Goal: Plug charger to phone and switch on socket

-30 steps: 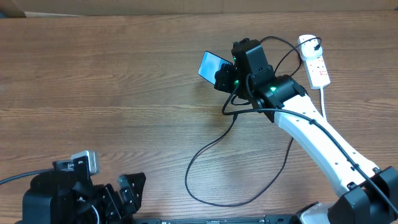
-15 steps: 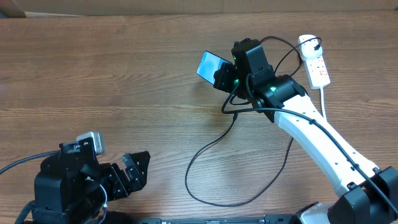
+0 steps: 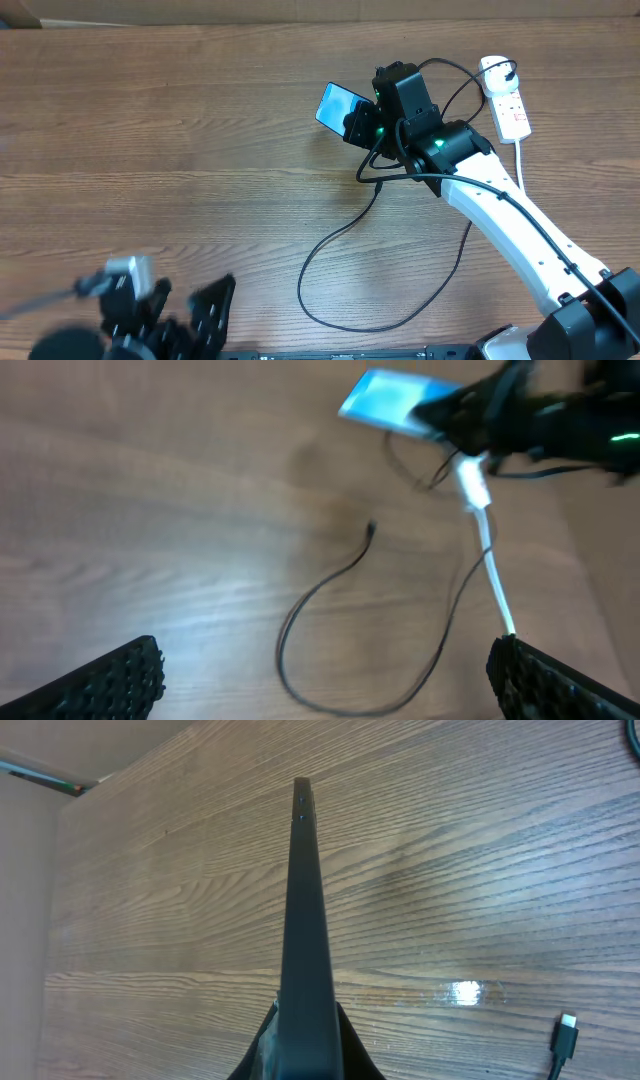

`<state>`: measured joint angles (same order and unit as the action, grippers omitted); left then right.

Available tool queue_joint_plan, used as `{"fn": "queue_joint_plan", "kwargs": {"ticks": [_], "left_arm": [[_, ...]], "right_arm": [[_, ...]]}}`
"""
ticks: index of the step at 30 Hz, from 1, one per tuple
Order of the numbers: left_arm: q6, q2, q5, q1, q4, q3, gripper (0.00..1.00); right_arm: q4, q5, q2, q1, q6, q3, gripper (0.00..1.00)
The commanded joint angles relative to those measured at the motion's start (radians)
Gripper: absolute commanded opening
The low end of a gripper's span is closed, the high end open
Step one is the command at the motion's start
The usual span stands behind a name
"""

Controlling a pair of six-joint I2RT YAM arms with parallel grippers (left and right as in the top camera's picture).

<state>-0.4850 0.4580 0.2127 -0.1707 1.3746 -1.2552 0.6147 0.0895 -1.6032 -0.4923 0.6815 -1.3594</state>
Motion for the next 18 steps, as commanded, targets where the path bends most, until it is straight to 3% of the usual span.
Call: {"fn": "queue_joint_plan", "kwargs": {"ticks": [1, 5, 10, 18], "left_arm": [[0.037, -0.146, -0.010, -0.006, -0.017, -0.006, 1.00], [0.035, -0.256, -0.029, -0.006, -0.011, -0.002, 1.00], [0.033, -0.267, -0.030, -0.006, 0.000, 0.008, 1.00], [0.071, -0.267, -0.039, -0.006, -0.245, 0.137, 0.95]], "right_arm": [[-0.016, 0.002, 0.038, -0.002, 0.003, -0.016, 0.04], [-0.031, 0.002, 0.038, -0.002, 0.003, -0.016, 0.04], [-0.034, 0.003, 0.038, -0.002, 0.003, -0.016, 0.04], [-0.038, 0.029, 0.038, -0.002, 0.034, -0.016, 0.04]]}}
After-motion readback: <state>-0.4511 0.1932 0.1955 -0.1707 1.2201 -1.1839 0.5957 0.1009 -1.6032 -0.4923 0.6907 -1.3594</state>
